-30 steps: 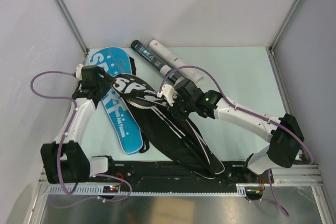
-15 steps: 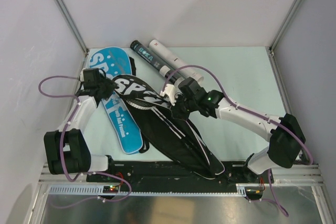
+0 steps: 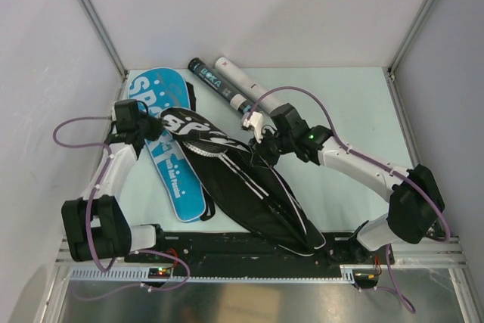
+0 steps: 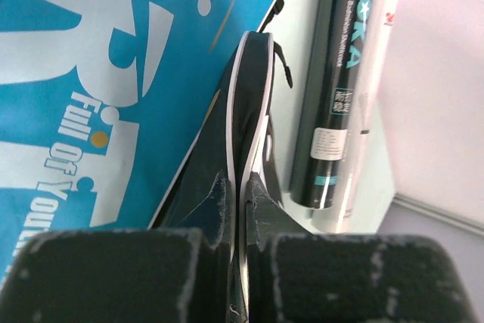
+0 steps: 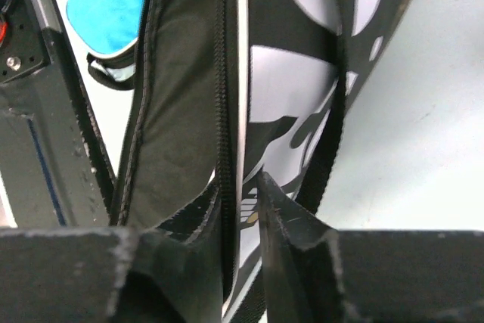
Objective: Pack up the badminton gear
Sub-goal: Adjust the racket bag at the center of the board.
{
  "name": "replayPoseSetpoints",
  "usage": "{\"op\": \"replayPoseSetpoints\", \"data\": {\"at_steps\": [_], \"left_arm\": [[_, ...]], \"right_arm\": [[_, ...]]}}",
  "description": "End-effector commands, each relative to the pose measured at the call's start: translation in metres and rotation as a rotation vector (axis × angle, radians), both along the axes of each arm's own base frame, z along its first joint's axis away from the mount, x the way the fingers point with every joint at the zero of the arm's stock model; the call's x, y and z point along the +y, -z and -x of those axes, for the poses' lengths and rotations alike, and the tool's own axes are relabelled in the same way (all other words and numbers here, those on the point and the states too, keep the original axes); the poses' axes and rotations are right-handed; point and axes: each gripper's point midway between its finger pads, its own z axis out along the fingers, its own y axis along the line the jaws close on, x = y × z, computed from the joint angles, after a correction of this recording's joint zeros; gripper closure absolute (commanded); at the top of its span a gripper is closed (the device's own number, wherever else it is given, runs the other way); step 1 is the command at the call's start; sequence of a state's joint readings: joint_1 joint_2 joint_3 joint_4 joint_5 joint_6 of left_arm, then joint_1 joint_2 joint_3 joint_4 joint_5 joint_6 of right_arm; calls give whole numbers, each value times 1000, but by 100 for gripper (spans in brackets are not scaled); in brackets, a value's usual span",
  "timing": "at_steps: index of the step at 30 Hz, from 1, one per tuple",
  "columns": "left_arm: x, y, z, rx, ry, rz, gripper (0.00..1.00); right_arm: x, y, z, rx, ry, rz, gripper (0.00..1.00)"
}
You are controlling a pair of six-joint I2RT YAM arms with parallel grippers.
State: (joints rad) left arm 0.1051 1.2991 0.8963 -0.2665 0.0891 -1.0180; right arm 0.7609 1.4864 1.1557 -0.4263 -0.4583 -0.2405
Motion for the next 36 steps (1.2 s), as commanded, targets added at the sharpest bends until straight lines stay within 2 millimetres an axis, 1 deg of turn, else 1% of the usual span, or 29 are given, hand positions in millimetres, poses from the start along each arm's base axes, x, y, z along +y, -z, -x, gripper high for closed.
{"op": "replayPoseSetpoints", "data": {"at_steps": [1,4,6,8,9,10,13,14,16,18,20,22,25,29,33,36], "left_arm": [[-2,-35,8,-85,-99,132,100],[1,-41,17,-71,-154,156,100],[3,-46,22,-58,-181,162,100],[4,-49,25,-43,-202,169,100],[4,-51,26,-41,-208,170,100],[4,-51,27,-30,-215,168,100],[2,-53,30,-16,-220,163,100],[0,-53,30,-12,-215,163,100],[-1,-55,30,-7,-213,164,100],[-3,-57,30,-6,-210,166,100],[-4,-60,29,-12,-197,155,100],[-6,-65,28,-22,-175,141,100],[-6,-67,29,-29,-167,136,100],[-8,-66,32,-30,-170,148,100],[-9,-65,36,-32,-202,179,100],[-5,-72,37,-56,-249,193,100]], "right_arm": [[9,-40,-25,-95,54,-132,65],[3,-51,-20,-69,94,-145,48],[-1,-68,-11,-15,119,-187,43],[-4,-84,1,59,124,-246,41],[-5,-90,4,86,126,-266,43],[-6,-93,7,112,126,-282,45],[-7,-103,13,201,123,-333,59],[-7,-108,16,240,111,-359,61],[-8,-116,16,286,119,-397,58],[-13,-118,5,294,188,-408,49],[-21,-113,-9,313,270,-400,42],[-27,-99,-18,366,316,-378,38],[-28,-75,-20,434,320,-336,35],[-23,-46,-21,514,296,-291,36],[-9,-26,-3,582,195,-253,36],[3,-15,16,640,87,-237,34]]}}
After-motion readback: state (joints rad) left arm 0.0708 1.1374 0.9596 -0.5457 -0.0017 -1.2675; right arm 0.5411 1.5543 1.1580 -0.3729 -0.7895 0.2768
